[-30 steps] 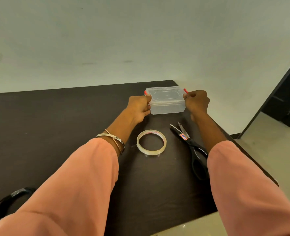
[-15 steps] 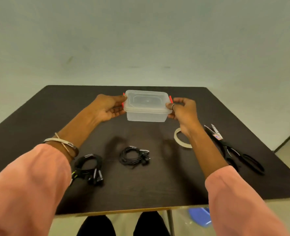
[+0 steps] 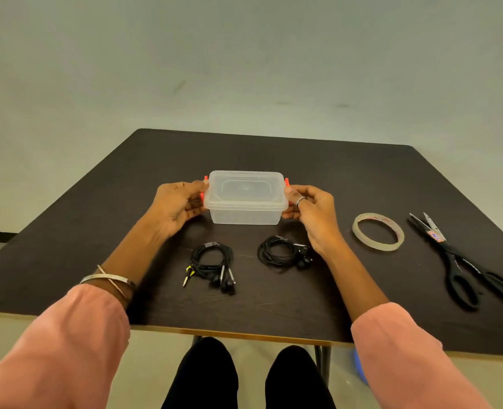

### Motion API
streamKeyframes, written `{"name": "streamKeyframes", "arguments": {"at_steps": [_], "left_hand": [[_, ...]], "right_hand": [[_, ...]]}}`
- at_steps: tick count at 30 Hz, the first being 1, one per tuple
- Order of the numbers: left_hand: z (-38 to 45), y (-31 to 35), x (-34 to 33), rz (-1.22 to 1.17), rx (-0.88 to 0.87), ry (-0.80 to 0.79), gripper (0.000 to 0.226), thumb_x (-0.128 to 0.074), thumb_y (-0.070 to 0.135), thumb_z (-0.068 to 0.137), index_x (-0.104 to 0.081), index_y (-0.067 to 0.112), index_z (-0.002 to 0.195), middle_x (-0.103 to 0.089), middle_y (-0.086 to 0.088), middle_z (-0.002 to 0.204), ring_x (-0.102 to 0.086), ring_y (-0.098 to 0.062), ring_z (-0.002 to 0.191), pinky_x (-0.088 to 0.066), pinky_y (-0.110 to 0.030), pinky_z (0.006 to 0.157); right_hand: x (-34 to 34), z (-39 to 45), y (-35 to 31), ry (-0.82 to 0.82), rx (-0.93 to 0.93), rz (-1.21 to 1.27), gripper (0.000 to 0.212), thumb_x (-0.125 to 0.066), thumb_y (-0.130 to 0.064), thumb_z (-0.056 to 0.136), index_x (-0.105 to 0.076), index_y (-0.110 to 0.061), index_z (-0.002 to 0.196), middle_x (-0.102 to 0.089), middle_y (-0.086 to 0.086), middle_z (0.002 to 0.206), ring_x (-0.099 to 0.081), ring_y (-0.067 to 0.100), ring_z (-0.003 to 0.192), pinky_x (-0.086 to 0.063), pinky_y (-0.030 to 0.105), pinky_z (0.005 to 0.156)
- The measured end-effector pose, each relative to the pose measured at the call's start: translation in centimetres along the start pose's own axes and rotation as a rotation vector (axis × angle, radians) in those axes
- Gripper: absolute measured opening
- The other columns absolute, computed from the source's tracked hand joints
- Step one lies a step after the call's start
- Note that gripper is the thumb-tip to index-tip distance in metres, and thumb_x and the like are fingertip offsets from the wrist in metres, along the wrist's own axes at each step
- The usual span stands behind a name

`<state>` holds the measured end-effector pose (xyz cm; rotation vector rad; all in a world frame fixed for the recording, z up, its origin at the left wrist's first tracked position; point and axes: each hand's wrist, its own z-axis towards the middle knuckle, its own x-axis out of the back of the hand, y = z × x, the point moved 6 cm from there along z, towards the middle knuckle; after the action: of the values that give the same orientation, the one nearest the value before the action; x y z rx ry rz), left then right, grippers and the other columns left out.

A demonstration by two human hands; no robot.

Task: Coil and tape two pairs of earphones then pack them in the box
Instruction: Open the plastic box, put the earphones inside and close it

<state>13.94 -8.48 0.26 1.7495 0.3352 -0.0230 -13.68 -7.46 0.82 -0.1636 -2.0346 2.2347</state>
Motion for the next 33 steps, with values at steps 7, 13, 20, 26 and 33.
{"name": "streamKeyframes", "arguments": {"at_steps": [7,13,20,26,33], "left_hand": [[0.7,-0.5,0.5,-0.011,-0.104,0.053,0.008,-0.069,0.007,0.083,-0.069,0.002,0.076,-0.073,-0.008,0.071,-0.07,-0.017,0.066,-0.058,-0.028,0.059],[0.9,-0.9,0.5,0.085,-0.2,0.063,0.016,-0.063,0.003,0.088,-0.066,0.001,0.073,-0.072,-0.009,0.073,-0.072,-0.019,0.07,-0.058,-0.027,0.062],[0.8,-1.2,0.7,0.353,-0.306,0.168,0.02,-0.064,0.014,0.09,-0.065,0.005,0.107,-0.072,-0.004,0.082,-0.07,-0.017,0.067,-0.059,-0.033,0.073],[0.3,-0.3,0.0,0.36,-0.402,-0.001,0.038,-0.046,0.02,0.101,-0.048,0.014,0.139,-0.054,-0.003,0.137,-0.056,-0.018,0.121,-0.045,-0.038,0.105],[-0.9,-0.7,-2.4,0.621,-0.444,-0.369,0.12,-0.081,0.035,0.072,0.009,0.031,0.151,-0.023,0.013,0.154,-0.026,-0.018,0.143,-0.022,-0.042,0.118]], "right_hand": [[0.0,0.3,0.0,-0.052,0.051,0.042,0.011,-0.06,-0.011,0.092,-0.069,-0.006,0.093,-0.073,0.007,0.081,-0.067,0.019,0.067,-0.057,0.032,0.063],[0.1,0.5,0.1,-0.031,0.055,0.017,0.012,-0.056,-0.007,0.093,-0.068,-0.005,0.09,-0.073,0.011,0.079,-0.068,0.025,0.067,-0.058,0.034,0.062],[0.8,0.9,1.2,0.109,0.043,-0.238,0.022,-0.054,-0.012,0.095,-0.067,-0.003,0.111,-0.072,0.009,0.089,-0.065,0.013,0.07,-0.053,0.023,0.058],[1.1,0.2,-1.1,0.059,0.312,-0.383,0.044,-0.06,-0.037,0.092,-0.055,-0.021,0.132,-0.059,-0.004,0.125,-0.056,-0.002,0.103,-0.046,0.009,0.083],[-1.6,-0.3,-0.8,-0.332,0.385,-0.526,0.054,-0.073,-0.036,0.082,-0.053,-0.031,0.132,-0.026,-0.003,0.157,-0.023,0.013,0.144,-0.031,0.044,0.114]]}}
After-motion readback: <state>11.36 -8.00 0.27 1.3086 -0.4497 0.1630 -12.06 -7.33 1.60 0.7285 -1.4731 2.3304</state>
